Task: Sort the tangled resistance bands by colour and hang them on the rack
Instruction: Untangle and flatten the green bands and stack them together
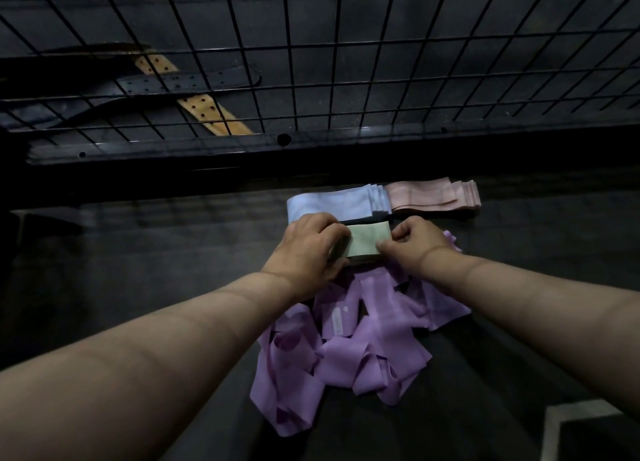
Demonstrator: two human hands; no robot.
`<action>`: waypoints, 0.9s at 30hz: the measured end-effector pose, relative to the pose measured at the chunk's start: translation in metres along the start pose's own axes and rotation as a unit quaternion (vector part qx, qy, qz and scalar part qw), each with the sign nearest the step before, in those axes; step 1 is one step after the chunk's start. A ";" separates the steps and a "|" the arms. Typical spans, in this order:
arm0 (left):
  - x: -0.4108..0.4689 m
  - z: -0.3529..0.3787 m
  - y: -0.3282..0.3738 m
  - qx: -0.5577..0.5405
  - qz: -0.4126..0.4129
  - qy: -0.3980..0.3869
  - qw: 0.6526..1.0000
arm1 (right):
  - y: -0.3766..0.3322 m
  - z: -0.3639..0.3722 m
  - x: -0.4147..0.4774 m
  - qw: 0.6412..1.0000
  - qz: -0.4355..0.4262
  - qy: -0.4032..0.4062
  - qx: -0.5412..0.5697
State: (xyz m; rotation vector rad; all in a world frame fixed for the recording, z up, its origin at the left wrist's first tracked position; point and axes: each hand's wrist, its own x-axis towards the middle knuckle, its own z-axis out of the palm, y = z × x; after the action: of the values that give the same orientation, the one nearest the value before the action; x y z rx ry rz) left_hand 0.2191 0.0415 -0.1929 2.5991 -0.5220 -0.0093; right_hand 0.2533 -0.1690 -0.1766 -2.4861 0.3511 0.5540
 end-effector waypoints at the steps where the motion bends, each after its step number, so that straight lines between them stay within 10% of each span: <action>1: -0.001 0.000 0.000 0.005 0.002 -0.002 1.000 | 0.001 0.003 0.002 1.000 -0.001 0.003 0.007; 27: -0.002 -0.008 0.000 0.028 0.006 -0.001 1.000 | 0.002 0.006 0.001 0.999 0.013 0.013 0.039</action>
State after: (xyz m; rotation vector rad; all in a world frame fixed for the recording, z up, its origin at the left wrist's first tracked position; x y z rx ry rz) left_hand 0.2183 0.0463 -0.1860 2.6514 -0.5458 0.0058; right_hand 0.2516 -0.1672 -0.1820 -2.4175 0.4072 0.5099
